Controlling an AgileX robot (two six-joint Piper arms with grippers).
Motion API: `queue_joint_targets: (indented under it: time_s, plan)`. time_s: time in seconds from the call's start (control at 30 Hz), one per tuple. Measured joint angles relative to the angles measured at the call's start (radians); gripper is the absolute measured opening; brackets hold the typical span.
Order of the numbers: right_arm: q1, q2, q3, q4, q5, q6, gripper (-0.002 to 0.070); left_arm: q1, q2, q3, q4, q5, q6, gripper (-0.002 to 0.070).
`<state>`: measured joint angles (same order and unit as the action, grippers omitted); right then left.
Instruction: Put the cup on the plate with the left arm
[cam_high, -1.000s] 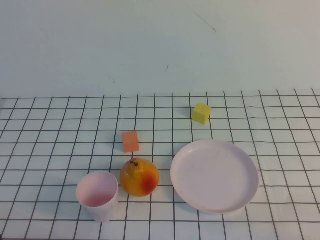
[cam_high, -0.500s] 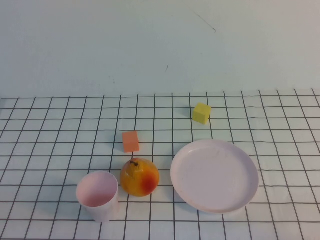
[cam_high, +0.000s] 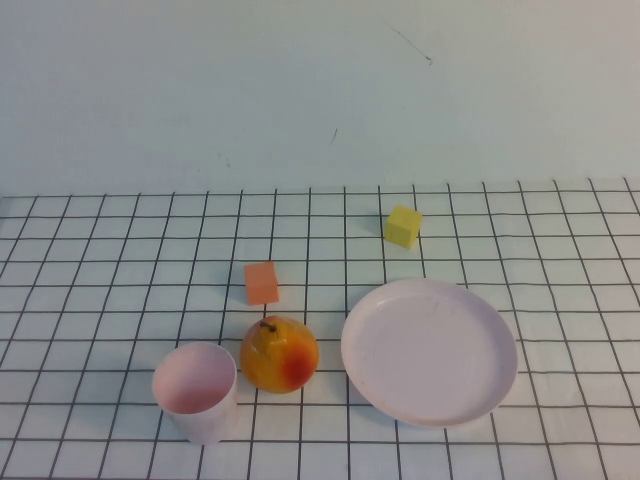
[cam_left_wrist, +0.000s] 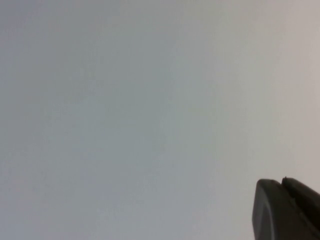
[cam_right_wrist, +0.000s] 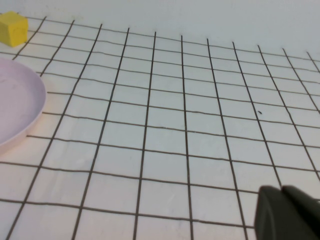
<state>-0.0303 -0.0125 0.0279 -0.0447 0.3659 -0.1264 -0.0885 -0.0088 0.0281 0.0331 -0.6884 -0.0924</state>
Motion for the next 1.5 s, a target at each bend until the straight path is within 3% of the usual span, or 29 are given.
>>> queue_joint_targets:
  time_s: [0.1,0.17,0.37,0.6,0.93,1.03,1.1,1.27,1.37,1.5]
  plan:
    - [0.000,0.000,0.000,0.000,0.000,0.000,-0.0002,0.000,-0.002,0.000,-0.045,-0.050,0.000,-0.0003]
    - [0.000,0.000,0.000,0.000,0.000,0.000,-0.0002,0.000,-0.006,-0.017,-0.083,0.020,-0.002,-0.0003]
    - [0.000,0.000,0.000,0.000,0.000,0.000,-0.0002,0.000,0.017,-0.306,-0.114,0.643,-0.002,-0.0003]
    - [0.000,0.000,0.000,0.000,0.000,0.000,-0.0002,0.000,0.285,-0.656,-0.139,1.267,-0.002,-0.0003]
    - [0.000,0.000,0.000,0.000,0.000,0.000,-0.0002,0.000,0.687,-0.734,-0.307,1.475,0.106,0.0003]
    - [0.000,0.000,0.000,0.000,0.000,0.000,-0.0002,0.000,0.823,-0.779,-0.316,1.505,0.137,0.0063]
    - [0.000,0.000,0.000,0.000,0.000,0.000,-0.0002,0.000,0.913,-0.806,-0.318,1.518,0.152,0.0143]
    - [0.000,0.000,0.000,0.000,0.000,0.000,-0.0002,0.000,1.116,-0.853,-0.333,1.537,0.213,0.0421]
    - [0.000,0.000,0.000,0.000,0.000,0.000,-0.0002,0.000,1.219,-0.879,-0.337,1.535,0.242,0.0491]
    - [0.000,0.000,0.000,0.000,0.000,0.000,-0.0002,0.000,1.324,-0.937,-0.351,1.519,0.268,0.0514]
